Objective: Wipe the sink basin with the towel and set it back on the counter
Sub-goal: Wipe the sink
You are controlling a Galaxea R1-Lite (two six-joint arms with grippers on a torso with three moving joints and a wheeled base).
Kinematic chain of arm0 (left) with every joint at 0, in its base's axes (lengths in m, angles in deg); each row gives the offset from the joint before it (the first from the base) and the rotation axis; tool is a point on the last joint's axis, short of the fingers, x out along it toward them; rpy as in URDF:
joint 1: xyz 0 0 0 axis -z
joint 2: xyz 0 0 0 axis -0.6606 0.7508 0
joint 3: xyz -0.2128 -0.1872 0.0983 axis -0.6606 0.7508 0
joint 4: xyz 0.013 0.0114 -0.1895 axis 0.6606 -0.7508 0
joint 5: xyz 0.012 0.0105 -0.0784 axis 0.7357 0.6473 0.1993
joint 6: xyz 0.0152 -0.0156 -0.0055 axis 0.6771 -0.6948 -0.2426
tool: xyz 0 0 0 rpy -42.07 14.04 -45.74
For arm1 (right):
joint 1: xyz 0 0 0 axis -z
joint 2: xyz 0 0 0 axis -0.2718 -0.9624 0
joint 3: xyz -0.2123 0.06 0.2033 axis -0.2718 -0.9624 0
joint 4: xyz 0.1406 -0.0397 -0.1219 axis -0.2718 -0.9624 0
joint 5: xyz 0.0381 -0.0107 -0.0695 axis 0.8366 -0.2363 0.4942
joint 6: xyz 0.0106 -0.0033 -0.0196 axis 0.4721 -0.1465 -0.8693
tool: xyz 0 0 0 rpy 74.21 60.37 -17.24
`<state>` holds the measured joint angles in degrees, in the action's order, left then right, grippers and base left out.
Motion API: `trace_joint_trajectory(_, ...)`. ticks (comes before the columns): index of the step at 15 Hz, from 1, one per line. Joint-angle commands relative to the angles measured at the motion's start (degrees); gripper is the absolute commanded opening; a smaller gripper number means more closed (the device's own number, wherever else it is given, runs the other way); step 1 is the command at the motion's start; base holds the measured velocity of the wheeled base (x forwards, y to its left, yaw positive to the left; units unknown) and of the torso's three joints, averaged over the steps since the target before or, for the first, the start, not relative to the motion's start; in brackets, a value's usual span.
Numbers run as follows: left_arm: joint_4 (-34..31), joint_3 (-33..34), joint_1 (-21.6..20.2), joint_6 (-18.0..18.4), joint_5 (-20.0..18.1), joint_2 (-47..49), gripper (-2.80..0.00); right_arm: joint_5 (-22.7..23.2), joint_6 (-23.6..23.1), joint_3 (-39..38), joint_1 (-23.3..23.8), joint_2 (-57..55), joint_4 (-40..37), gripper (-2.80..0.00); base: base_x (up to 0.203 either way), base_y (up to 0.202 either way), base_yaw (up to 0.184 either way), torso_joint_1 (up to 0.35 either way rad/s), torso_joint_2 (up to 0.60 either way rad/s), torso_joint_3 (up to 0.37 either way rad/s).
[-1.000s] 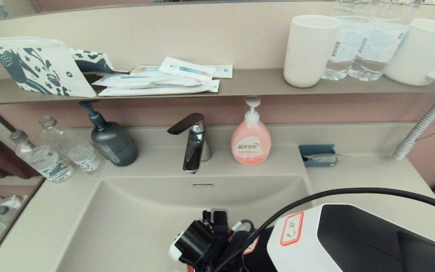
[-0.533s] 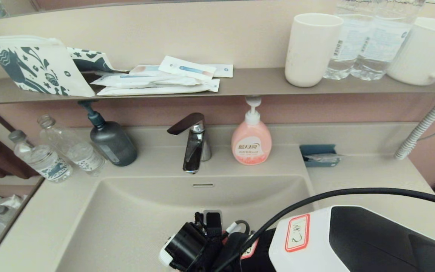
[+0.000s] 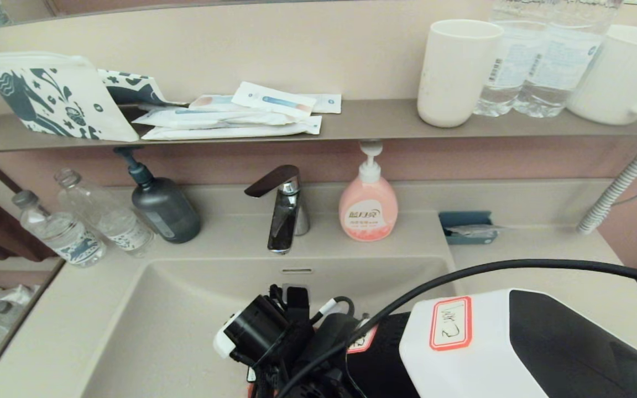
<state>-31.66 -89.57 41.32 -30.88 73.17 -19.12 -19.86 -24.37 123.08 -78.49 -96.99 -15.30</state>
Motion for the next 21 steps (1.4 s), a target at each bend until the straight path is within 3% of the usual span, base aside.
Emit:
trace_joint_trajectory(1, -0.02, 0.0, 0.0, 0.06, -0.02, 0.09, -2.8, 0.04, 0.26, 3.26, -0.82, -2.22, -0.12, -2.8, 0.0, 0.0, 0.0, 0.0, 0.0, 0.0)
trace_joint_trajectory(4, -0.02, 0.0, -0.06, 0.0, 0.04, 0.09, -2.8, 0.61, 0.11, 10.26, -1.9, -6.42, -1.84, -2.8, 0.0, 0.0, 0.0, 0.0, 0.0, 0.0)
trace_joint_trajectory(6, -0.02, 0.0, -0.03, 0.01, 0.02, 0.09, -2.8, 4.27, -1.68, 10.92, -2.57, -7.41, -0.21, -2.8, 0.0, 0.0, 0.0, 0.0, 0.0, 0.0)
trace_joint_trajectory(10, -0.02, 0.0, 0.02, 0.04, 0.03, 0.09, -2.8, 3.94, -3.39, 10.93, -0.36, -7.48, 4.59, -2.8, 0.0, 0.0, 0.0, 0.0, 0.0, 0.0)
trace_joint_trajectory(16, -0.02, 0.0, 0.02, -0.01, -0.05, 0.09, -2.8, -2.13, -12.2, 10.93, 3.07, -10.78, 13.07, -2.8, 0.0, 0.0, 0.0, 0.0, 0.0, 0.0)
trace_joint_trajectory(18, -0.02, 0.0, 0.02, 0.07, 0.04, 0.09, -2.8, -2.45, -13.4, 10.93, 3.74, -11.43, 13.69, -2.8, 0.0, 0.0, 0.0, 0.0, 0.0, 0.0)
trace_joint_trajectory(21, -0.02, 0.0, -0.05, 0.04, -0.01, 0.09, -2.8, -7.09, -15.78, 10.89, 5.46, -12.73, 15.12, -2.8, 0.0, 0.0, 0.0, 0.0, 0.0, 0.0)
